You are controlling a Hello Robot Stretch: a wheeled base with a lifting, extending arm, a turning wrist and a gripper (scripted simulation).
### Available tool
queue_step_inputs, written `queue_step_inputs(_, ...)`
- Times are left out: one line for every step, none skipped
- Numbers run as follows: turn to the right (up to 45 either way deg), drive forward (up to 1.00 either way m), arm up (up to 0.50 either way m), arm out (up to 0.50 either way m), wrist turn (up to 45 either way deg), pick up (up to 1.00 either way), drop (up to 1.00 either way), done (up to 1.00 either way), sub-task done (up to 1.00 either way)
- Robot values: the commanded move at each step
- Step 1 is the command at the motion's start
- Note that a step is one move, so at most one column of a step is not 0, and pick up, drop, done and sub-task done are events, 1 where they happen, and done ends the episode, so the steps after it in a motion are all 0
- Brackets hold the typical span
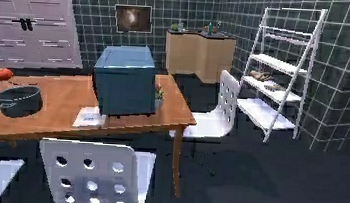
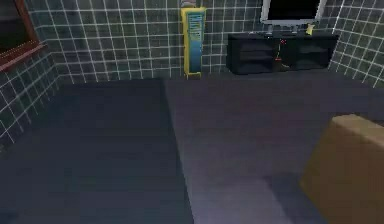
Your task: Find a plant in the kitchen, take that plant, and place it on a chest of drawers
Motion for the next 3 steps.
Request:
queue_step_inputs(-45.0,0.00,0.00,0.00,0.0,0.00,0.00,0.00,0.00)
queue_step_inputs(-45.0,0.00,0.00,0.00,0.0,0.00,0.00,0.00,0.00)
queue_step_inputs(-6.0,0.00,0.00,0.00,0.0,0.00,0.00,0.00,0.00)
